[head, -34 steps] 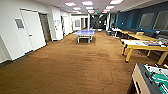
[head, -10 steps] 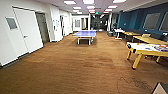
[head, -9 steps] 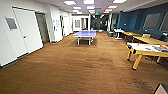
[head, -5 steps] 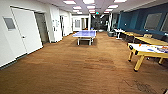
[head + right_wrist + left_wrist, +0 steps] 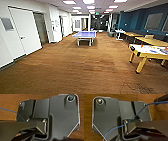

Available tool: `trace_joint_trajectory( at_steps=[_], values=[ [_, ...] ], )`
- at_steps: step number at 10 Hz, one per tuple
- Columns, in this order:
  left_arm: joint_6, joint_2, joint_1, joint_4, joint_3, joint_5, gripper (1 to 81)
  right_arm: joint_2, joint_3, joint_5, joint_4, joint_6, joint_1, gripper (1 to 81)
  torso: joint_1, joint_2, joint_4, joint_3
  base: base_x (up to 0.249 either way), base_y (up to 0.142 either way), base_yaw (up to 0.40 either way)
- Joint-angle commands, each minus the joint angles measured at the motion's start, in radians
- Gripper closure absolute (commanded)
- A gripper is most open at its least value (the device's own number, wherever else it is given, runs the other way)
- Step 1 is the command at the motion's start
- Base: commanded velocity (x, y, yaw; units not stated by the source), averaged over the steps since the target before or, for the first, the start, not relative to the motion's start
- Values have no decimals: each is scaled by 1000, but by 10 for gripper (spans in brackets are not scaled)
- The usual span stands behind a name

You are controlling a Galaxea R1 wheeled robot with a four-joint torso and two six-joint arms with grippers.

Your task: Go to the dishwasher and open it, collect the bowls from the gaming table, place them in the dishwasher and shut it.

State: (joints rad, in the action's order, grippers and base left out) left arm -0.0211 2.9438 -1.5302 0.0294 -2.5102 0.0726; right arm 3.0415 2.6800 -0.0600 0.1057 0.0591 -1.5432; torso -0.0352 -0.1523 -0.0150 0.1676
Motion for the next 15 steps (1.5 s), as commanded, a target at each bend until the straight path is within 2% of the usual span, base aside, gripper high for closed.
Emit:
trace_joint_trajectory(
  at_steps=[1, 15],
  values=[
    [4, -3, 43, -2, 7, -54, 10, 3, -3, 49, 5, -2, 44, 10, 0, 0, 0, 0, 190, 0, 0],
    [4, 2, 43, 0, 7, -54, 10, 7, -3, 49, 5, -2, 39, 10, 0, 0, 0, 0, 191, 0, 0]
  ],
)
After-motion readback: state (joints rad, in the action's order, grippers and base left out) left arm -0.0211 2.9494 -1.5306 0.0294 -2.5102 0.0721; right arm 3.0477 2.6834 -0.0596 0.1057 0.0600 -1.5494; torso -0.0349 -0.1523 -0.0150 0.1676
